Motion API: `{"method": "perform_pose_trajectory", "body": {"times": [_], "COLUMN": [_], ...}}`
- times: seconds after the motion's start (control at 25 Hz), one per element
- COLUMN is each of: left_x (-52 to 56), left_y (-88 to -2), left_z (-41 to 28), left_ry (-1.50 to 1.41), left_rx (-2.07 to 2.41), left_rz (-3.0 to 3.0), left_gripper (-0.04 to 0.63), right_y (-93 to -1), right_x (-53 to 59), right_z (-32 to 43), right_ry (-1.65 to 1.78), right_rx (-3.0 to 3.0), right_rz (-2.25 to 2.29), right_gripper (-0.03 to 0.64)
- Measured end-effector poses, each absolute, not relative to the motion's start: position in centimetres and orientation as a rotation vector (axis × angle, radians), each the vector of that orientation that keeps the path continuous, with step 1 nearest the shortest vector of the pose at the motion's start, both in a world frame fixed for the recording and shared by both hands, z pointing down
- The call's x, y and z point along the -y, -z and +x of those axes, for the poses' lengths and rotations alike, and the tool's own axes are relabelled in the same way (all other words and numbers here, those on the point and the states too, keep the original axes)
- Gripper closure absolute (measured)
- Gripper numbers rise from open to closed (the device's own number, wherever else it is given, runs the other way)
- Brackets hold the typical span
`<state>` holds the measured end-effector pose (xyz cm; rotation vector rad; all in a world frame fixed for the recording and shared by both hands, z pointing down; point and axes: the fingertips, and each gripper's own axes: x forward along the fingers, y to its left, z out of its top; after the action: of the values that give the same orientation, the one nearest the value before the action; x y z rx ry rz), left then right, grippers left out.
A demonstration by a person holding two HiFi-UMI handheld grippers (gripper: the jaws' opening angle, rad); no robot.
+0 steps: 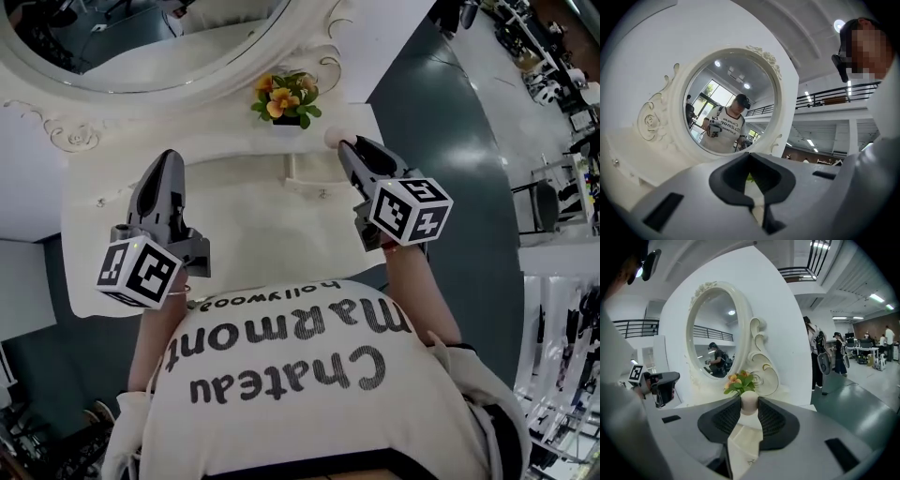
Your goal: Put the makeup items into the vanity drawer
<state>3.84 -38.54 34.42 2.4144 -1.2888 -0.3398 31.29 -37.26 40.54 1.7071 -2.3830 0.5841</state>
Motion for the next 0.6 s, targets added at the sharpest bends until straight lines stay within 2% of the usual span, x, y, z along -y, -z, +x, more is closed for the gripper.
{"method": "perform_pose_trajectory", "body": {"times": [0.6], "left_x": [33.9], "left_y": [-40.7], "left_z": [-6.1], "left_ry": [0.175], "left_rx": [1.643], "left_rz": [2.111], "left_gripper": [0.586], "right_y": [-48.5], "right_x": [38.4], "right_z": [31.0], "right_ry": [-0.67], "right_rx": [2.259], "right_rz": [1.379], "right_gripper": [0.485]}}
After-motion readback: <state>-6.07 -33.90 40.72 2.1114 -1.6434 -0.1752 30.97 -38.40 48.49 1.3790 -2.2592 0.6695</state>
